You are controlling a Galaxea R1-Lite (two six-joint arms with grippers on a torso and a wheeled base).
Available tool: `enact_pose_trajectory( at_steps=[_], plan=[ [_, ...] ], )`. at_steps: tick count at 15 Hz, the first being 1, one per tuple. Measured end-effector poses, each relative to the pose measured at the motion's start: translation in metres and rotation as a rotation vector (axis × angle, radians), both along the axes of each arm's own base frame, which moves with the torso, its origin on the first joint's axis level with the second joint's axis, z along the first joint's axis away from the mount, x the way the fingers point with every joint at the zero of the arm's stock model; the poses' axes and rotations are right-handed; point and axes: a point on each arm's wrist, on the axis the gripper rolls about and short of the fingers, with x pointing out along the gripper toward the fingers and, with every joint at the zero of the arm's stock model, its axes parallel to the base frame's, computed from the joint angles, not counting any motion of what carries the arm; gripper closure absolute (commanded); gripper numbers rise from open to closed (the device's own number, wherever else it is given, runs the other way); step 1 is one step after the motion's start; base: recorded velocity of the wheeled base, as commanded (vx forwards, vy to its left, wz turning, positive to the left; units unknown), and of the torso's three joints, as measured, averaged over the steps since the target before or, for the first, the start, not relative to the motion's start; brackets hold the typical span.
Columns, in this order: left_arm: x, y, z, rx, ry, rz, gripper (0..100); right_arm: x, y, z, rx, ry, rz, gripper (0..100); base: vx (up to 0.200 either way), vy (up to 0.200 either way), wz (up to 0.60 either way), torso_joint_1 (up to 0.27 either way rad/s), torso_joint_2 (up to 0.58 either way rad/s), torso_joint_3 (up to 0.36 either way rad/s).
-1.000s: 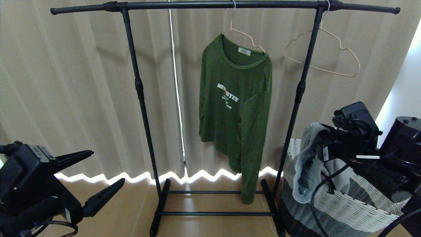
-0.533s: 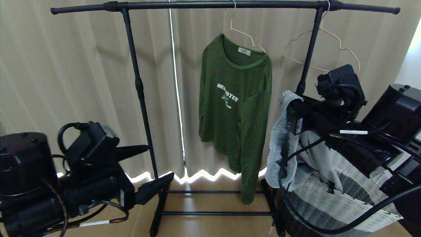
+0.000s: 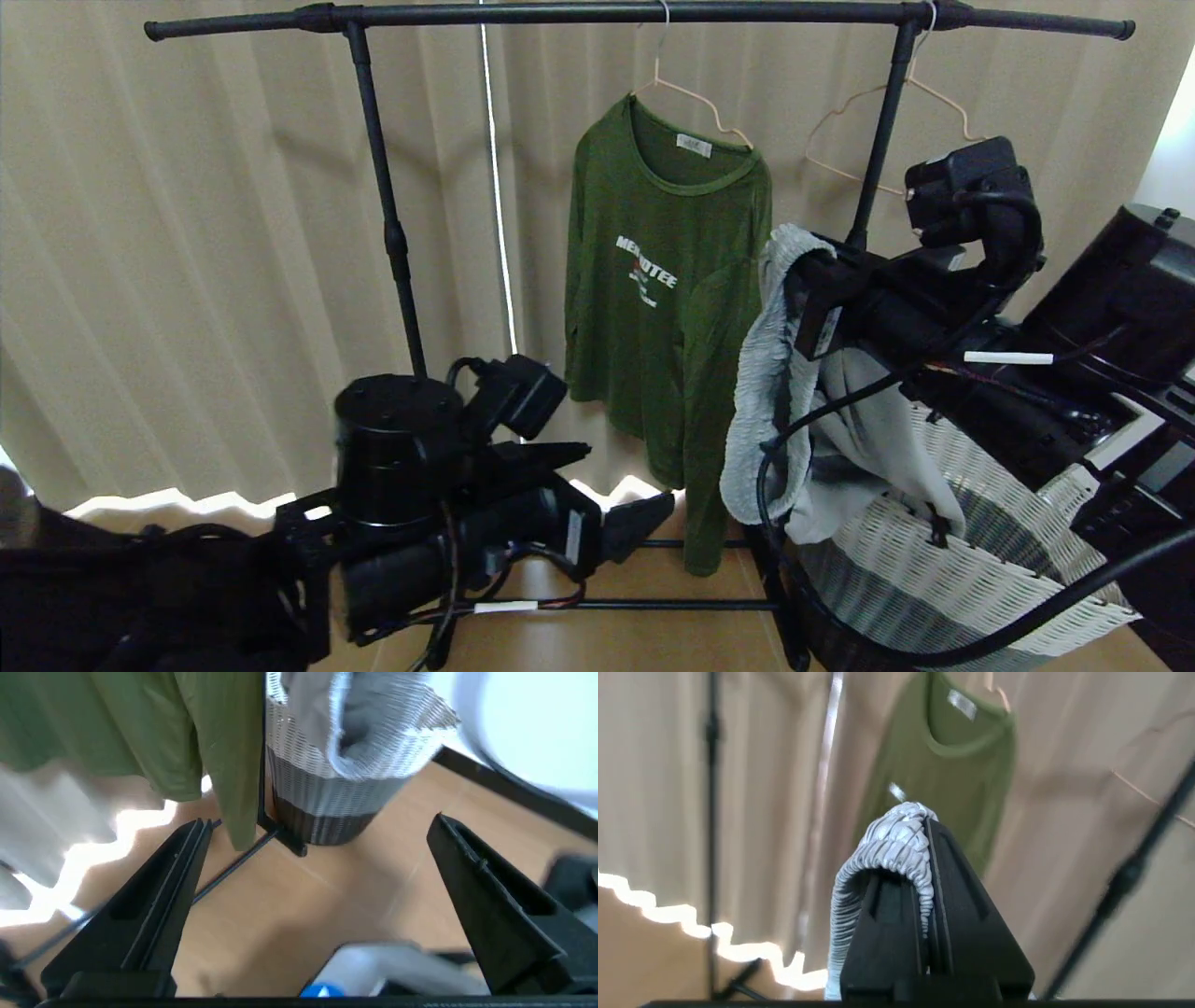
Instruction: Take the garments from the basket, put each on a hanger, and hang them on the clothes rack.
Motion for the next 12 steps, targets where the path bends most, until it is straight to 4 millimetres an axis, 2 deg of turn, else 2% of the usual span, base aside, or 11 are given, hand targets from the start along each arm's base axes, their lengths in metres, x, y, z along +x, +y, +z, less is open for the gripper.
enact_pose_trajectory(
  at_steps=[3,6,9,12],
  plan=[
    [0.007,-0.040,-0.007,-0.015,-0.012,-0.031,0,-0.009,0.001,0.006,0.037,-0.012,0.033,100,0.000,0.000,0.00,0.000,0.00,0.000],
    [0.021,-0.066,-0.023,0.009,-0.017,0.016,0,-0.016,0.003,0.010,0.070,-0.013,0.061,100,0.000,0.000,0.00,0.000,0.00,0.000],
    [0.035,-0.079,-0.037,0.031,-0.026,0.071,0,-0.021,0.002,0.014,0.095,-0.015,0.096,100,0.000,0.000,0.00,0.000,0.00,0.000],
    [0.043,-0.081,-0.047,0.036,-0.022,0.085,0,-0.026,0.000,0.020,0.106,-0.037,0.147,100,0.000,0.000,0.00,0.000,0.00,0.000]
  ],
)
